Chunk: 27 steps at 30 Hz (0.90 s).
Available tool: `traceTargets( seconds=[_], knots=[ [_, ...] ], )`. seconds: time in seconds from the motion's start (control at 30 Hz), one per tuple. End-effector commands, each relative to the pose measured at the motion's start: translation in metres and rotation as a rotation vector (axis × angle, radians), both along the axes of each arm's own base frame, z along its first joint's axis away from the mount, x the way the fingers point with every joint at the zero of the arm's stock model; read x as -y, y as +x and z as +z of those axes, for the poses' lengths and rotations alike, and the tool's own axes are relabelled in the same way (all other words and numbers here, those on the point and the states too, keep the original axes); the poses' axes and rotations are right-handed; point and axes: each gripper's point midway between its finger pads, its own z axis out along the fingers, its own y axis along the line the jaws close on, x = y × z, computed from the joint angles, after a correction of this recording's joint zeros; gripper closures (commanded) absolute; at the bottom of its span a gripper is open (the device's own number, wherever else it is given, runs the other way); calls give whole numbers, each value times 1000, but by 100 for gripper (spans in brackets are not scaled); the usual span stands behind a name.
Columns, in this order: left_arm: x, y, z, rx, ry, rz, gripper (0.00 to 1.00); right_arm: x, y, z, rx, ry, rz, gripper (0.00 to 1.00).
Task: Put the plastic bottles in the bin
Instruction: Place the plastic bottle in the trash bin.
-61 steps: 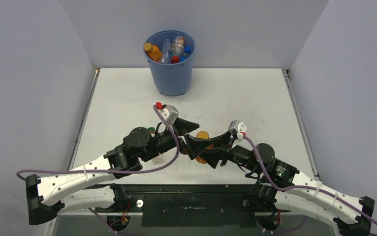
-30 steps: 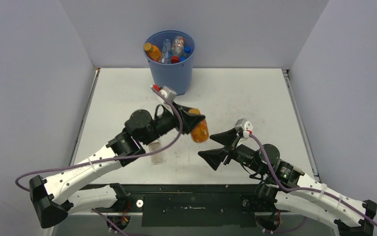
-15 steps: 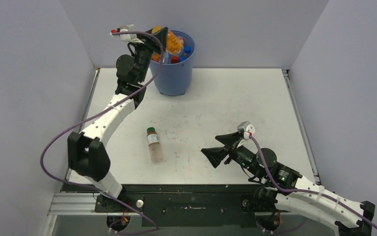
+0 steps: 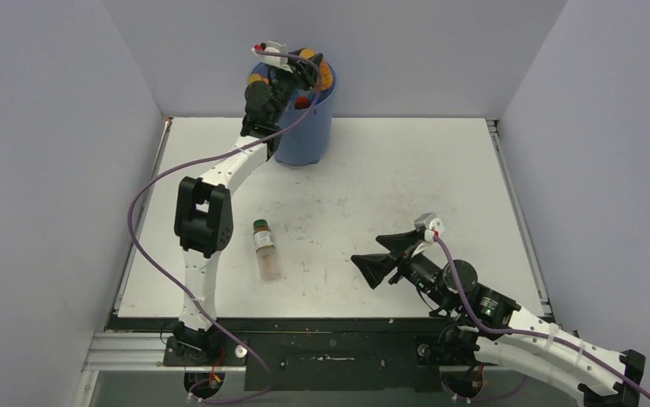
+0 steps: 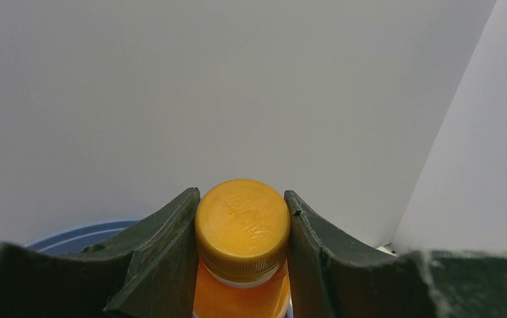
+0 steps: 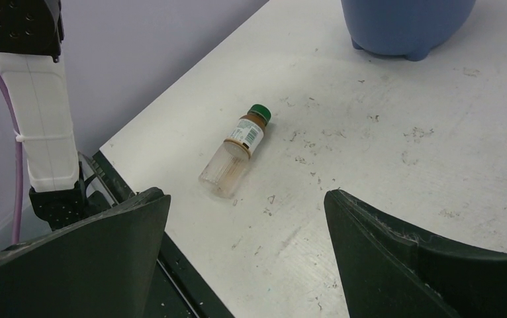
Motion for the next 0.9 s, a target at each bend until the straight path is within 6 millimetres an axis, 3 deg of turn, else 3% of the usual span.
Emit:
traceTargets(
  seconds=[0.0,0.33,0.4,0.47,0.57,0.73,0.87],
  knots=[
    [13,-4,23,121,87,-5,100,-2,0,6,-7,71,-3,10],
    [18,21,-43,-3,150,31,99,-2,3,-7,-30,32,-19,10],
    [19,21,-55,-28,158,26,90,-2,3,-8,-31,29,-19,10],
    [18,20,-61,-40,157,34,69,-3,3,-9,-32,26,-17,10],
    [15,14,-52,-23,133,33,41,-3,3,-9,-35,15,-17,10],
    [9,-4,-4,49,81,28,7,-2,3,-6,-33,16,-22,10],
    [0,-23,37,109,56,40,3,-2,2,-2,-36,29,-15,10]
  ],
)
